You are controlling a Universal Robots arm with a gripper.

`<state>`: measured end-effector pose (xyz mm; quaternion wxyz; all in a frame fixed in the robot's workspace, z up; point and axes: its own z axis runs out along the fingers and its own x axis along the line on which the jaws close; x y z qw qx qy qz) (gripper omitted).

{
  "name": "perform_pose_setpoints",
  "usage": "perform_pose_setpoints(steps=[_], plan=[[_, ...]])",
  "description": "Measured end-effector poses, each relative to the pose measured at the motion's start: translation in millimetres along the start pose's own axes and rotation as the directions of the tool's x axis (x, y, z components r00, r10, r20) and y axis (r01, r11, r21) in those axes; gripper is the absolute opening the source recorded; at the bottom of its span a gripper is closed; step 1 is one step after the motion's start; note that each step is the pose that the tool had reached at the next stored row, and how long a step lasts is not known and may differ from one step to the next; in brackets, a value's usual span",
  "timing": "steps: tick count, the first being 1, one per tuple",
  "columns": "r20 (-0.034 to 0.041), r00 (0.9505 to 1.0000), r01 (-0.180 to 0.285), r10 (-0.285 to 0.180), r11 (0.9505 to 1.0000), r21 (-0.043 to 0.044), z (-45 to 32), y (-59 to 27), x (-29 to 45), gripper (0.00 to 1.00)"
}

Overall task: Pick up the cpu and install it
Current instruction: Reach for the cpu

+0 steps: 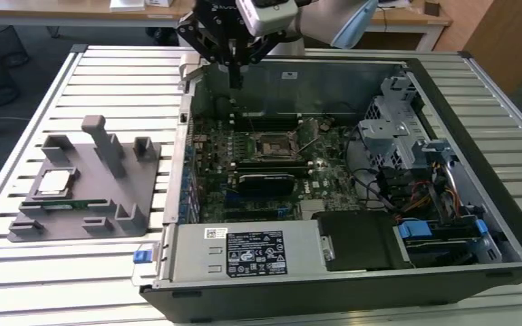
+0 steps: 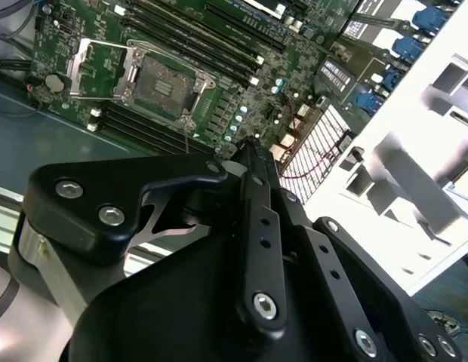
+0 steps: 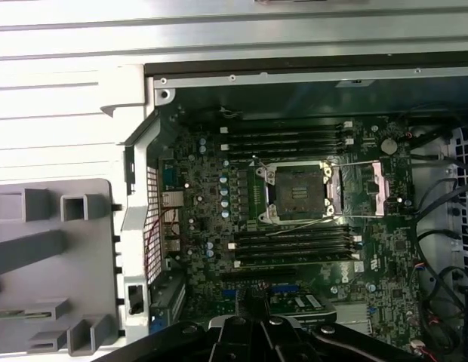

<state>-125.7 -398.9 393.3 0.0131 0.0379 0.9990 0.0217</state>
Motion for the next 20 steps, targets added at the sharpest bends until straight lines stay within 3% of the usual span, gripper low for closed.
perform_pose_setpoints(steps=[20], plan=[[0.0000, 1.0000, 0.000, 0.000, 1.0000, 0.0000, 0.3, -1.0, 13.1, 0.11]])
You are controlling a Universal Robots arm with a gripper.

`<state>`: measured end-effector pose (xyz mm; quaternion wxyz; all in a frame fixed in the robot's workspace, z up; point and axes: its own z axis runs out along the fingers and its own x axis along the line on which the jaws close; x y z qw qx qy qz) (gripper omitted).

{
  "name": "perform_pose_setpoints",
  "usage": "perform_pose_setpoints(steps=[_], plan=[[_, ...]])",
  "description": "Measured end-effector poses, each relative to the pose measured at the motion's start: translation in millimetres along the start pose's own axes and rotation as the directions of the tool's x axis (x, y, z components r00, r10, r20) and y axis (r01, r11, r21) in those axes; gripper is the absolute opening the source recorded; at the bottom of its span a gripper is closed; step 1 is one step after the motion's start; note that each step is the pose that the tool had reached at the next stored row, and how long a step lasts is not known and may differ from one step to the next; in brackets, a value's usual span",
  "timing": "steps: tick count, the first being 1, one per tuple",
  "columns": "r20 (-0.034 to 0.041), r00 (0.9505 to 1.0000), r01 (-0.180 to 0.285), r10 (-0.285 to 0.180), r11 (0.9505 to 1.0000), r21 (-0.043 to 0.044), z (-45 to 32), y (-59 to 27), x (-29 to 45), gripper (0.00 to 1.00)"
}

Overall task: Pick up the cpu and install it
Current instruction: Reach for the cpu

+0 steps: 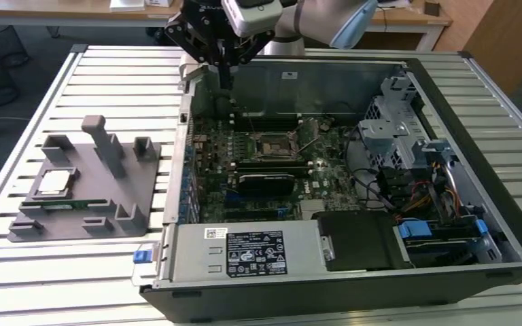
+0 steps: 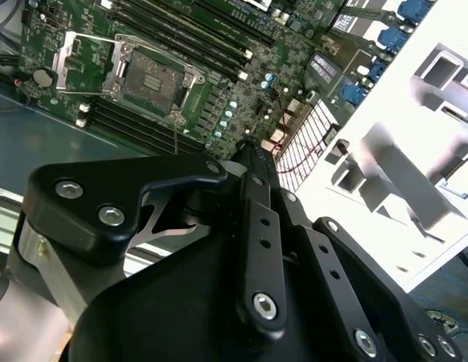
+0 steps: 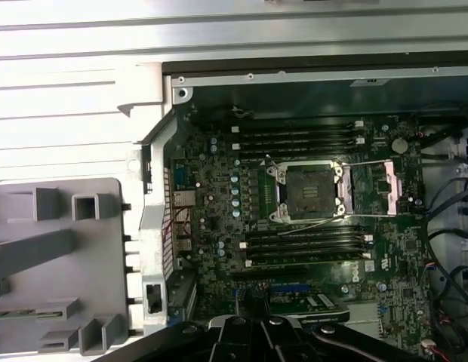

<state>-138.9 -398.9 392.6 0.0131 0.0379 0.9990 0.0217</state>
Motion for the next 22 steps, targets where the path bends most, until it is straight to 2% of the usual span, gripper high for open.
perform_pose_setpoints(steps=[16, 22], plan=[[0.0000, 1.0000, 0.000, 0.000, 1.0000, 0.0000, 0.0, -0.9, 16.4, 0.11], [0.0000, 1.0000, 0.000, 0.000, 1.0000, 0.0000, -0.3, -1.5, 28.8, 0.11]])
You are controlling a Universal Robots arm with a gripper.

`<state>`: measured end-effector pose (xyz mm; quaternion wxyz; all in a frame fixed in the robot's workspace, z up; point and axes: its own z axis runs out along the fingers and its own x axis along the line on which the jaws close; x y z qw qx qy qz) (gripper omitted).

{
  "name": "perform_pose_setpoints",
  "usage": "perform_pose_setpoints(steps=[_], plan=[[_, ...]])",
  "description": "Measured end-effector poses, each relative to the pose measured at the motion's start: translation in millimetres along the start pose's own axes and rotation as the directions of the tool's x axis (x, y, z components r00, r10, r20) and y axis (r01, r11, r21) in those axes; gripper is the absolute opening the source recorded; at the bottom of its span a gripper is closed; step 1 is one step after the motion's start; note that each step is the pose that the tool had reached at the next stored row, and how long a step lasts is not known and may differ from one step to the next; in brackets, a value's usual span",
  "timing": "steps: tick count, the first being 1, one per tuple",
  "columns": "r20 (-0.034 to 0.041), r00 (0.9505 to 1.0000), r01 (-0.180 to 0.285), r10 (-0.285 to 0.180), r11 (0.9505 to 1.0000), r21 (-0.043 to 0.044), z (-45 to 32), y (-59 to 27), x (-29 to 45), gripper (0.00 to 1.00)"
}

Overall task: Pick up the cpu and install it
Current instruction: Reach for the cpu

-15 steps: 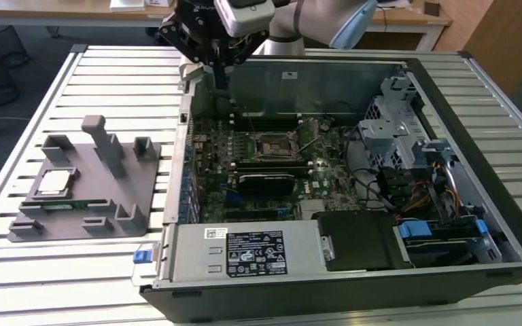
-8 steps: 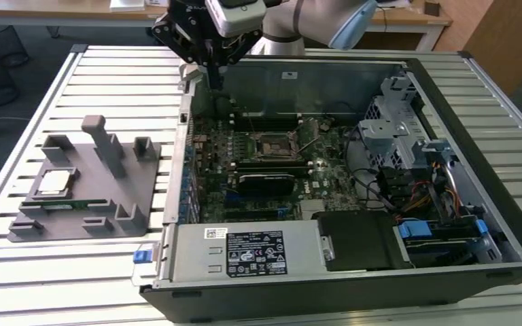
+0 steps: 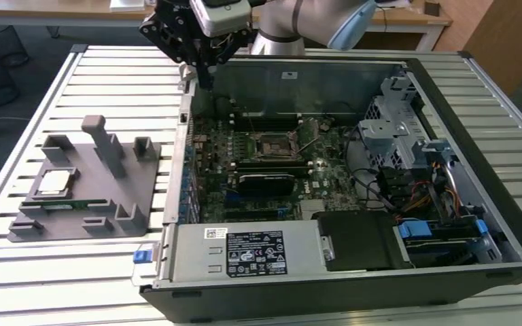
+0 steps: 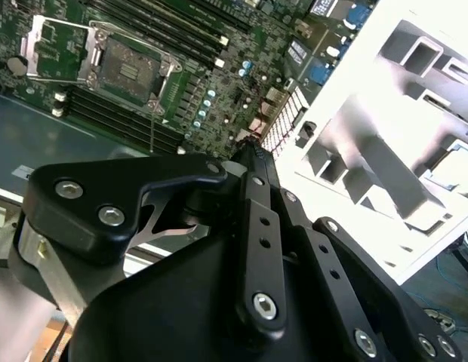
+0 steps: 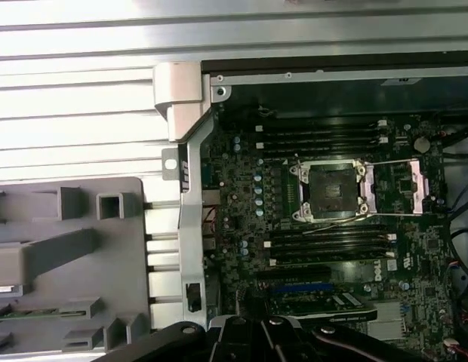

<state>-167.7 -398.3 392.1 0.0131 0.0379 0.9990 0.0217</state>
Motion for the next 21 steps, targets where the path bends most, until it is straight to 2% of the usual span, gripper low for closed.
perform_pose_setpoints(steps=[6, 21], plan=[[-0.0032, 1.0000, 0.000, 0.000, 1.0000, 0.0003, 0.7, -0.4, 13.8, 0.11], [-0.0137, 0.9999, -0.001, 0.001, 1.0000, 0.0011, 5.0, -3.9, 58.0, 0.11]])
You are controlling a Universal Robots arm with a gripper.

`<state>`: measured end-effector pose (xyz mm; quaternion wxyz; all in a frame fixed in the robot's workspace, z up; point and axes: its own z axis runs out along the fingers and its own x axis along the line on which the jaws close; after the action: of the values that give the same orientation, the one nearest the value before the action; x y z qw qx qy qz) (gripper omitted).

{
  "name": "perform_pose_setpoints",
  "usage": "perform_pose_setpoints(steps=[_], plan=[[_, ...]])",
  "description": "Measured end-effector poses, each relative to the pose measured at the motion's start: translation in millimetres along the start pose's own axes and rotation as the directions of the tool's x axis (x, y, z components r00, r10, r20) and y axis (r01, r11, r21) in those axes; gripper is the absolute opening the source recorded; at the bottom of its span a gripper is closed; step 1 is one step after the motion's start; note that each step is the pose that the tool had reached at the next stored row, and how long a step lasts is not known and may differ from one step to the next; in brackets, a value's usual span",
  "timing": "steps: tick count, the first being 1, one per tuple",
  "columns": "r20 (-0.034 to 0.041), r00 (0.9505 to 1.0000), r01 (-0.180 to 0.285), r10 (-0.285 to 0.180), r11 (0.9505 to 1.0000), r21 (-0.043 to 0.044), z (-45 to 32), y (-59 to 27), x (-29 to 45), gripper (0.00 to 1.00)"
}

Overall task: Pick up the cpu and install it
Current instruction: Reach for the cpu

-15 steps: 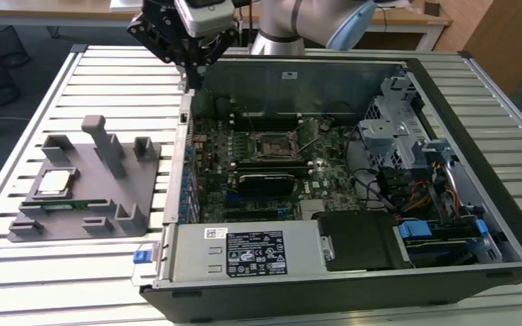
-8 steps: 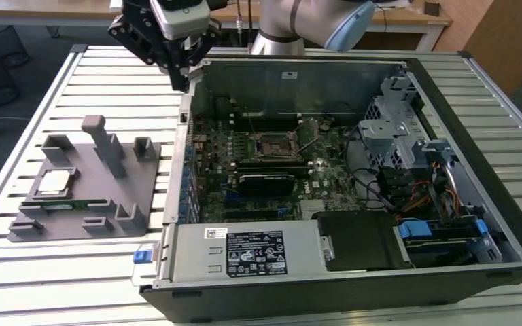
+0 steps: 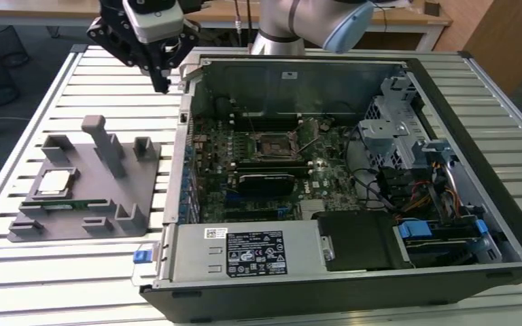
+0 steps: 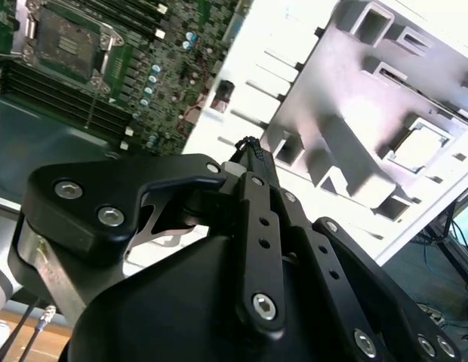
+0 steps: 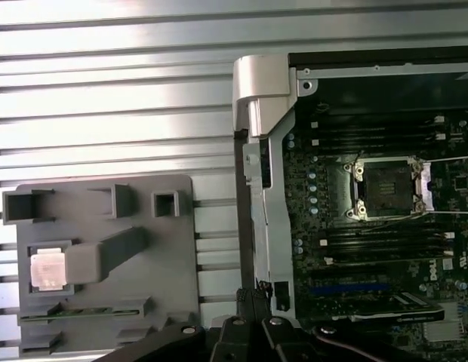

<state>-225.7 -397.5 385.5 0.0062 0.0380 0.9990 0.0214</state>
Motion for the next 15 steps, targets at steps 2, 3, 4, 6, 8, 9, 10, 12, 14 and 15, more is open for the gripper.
perform_pose_setpoints(steps=[2, 3, 4, 6, 8, 9, 10, 12, 14, 15], plan=[[-0.0021, 1.0000, 0.000, 0.000, 1.0000, 0.0001, 0.8, -0.5, 5.1, 0.11], [-0.0031, 1.0000, 0.000, 0.000, 1.0000, 0.0003, 1.1, -0.8, 7.4, 0.11], [-0.0037, 1.0000, 0.000, 0.000, 1.0000, 0.0003, 1.6, -1.3, 9.9, 0.11], [-0.0040, 1.0000, 0.000, 0.000, 1.0000, 0.0002, 2.7, -2.6, 15.1, 0.11], [-0.0041, 1.0000, 0.001, -0.001, 1.0000, 0.0002, 3.6, -4.1, 21.3, 0.11], [-0.0042, 1.0000, 0.001, -0.001, 1.0000, 0.0003, 4.0, -4.9, 24.6, 0.11], [-0.0042, 1.0000, 0.002, -0.002, 1.0000, 0.0003, 4.4, -5.7, 27.9, 0.11], [-0.0042, 1.0000, 0.003, -0.003, 1.0000, 0.0002, 5.5, -7.2, 34.6, 0.11], [-0.0042, 1.0000, 0.003, -0.003, 1.0000, 0.0003, 6.8, -8.3, 40.8, 0.11], [-0.0042, 1.0000, 0.003, -0.003, 1.0000, 0.0003, 7.5, -8.7, 43.9, 0.11]])
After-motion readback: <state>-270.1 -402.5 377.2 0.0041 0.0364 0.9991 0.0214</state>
